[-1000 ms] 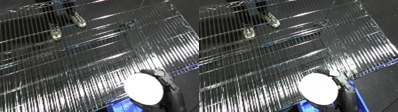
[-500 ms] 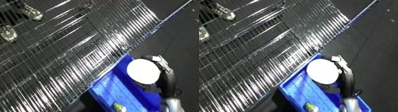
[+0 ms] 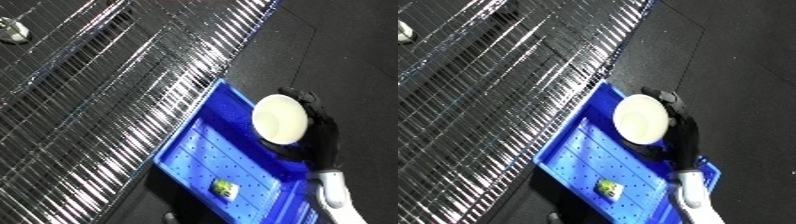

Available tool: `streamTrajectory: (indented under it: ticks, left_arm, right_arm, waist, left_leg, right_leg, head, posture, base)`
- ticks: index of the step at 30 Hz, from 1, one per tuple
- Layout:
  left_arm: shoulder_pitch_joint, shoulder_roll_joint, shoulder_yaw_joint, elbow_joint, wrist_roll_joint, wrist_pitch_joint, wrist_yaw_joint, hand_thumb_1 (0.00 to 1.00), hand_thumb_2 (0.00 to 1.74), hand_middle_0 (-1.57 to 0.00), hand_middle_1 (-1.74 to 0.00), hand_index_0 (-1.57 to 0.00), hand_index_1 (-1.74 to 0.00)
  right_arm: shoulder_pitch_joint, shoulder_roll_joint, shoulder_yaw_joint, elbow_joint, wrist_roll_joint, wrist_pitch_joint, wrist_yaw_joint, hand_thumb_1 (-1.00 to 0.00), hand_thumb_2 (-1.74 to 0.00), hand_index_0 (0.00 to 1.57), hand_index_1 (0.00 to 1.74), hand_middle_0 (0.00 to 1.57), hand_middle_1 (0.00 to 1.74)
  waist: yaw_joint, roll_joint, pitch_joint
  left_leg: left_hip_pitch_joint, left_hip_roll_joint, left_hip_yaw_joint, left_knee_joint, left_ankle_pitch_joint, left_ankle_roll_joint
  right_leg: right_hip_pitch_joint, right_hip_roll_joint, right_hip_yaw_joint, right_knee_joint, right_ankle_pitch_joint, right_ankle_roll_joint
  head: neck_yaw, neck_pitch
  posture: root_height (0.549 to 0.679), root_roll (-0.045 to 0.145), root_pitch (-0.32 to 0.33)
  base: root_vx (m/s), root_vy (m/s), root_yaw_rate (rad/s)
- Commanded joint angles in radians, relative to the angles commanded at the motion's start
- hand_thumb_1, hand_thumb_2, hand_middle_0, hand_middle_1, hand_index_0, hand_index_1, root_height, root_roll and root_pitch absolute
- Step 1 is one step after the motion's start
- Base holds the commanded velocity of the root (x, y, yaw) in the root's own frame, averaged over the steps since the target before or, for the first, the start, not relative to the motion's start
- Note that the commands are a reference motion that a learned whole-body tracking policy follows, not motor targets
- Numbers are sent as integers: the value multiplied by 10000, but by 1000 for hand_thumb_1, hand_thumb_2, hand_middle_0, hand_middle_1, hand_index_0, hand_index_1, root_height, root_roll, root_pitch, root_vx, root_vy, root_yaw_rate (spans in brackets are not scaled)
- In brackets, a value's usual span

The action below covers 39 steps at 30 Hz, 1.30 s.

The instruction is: Pick up the object and place it into the box

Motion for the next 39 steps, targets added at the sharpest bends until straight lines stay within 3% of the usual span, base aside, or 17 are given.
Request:
streamTrajectory:
  ticks: [3, 16, 24, 29, 36, 39]
  left_arm:
    - [-40, -1, -20, 58, -30, -3, 27, 1000, 1740, -1570, -1740, -1570, -1740]
    - [-91, -95, -127, 97, -93, 25, 98, 1000, 1740, -1570, -1740, -1570, -1740]
    - [-4, -71, -201, 10, -132, 85, 185, 1000, 1740, -1570, -1740, -1570, -1740]
    - [-95, 11, -255, -84, -82, 223, 209, 1000, 1740, -1570, -1740, -1570, -1740]
    - [-305, 250, -139, -116, 21, 621, 98, 1000, 1740, -1570, -1740, -1570, -1740]
    - [-401, 435, -84, -141, 96, 768, 35, 1000, 1740, -1570, -1740, -1570, -1740]
  right_arm:
    - [-6, -8, 1, 101, 60, -46, 6, 0, 0, 0, 0, 0, 0]
    - [17, 94, 84, 240, 468, 36, 277, 0, 0, 0, 0, 0, 0]
    - [-5, 318, 459, -436, 315, 51, 854, 0, 0, 0, 0, 0, 0]
    - [-525, 361, 911, -1115, 55, 510, 1240, 0, 0, 0, 0, 0, 0]
    - [-1587, 306, 1676, -1758, -210, 1480, 1830, 0, 0, 0, 0, 0, 0]
    - [-1881, 452, 2034, -1897, -226, 1670, 1982, 0, 0, 0, 0, 0, 0]
  waist:
    - [-15, 33, 0]
    - [14, 62, 0]
    - [229, -145, 0]
    - [564, -343, 0]
    - [1179, -670, 0]
    - [1514, -885, 0]
  left_leg:
    - [-14, -20, -2, -27, 35, -7]
    - [-137, -23, -94, 10, 231, -59]
    - [-258, -7, -307, -44, 404, -72]
    - [-349, -24, -534, -53, 540, -104]
    - [-560, -3, -930, 15, 797, -160]
    - [-742, -21, -1162, 85, 887, -145]
  right_leg:
    - [-32, 16, 12, 4, 8, -2]
    - [-127, 49, -20, 99, -14, -49]
    - [-116, 91, -180, 131, -53, -101]
    - [-48, 62, -359, 83, -39, -132]
    - [34, 3, -718, 258, -120, -200]
    - [38, -13, -915, 327, -100, -195]
  head:
    - [66, 31]
    - [-338, 347]
    - [-1433, 672]
    - [-2553, 818]
    - [-4483, 858]
    - [-5575, 1132]
  posture:
    - [646, 110, 103]
    - [645, 114, 105]
    - [644, 112, 103]
    - [644, 109, 99]
    - [643, 96, 91]
    - [642, 86, 90]
  base:
    - [-20, 3, 7]
    - [-8, -12, 17]
    - [-1, -39, 85]
    - [-10, -75, 173]
    - [-6, -105, 186]
    - [-16, -168, 194]
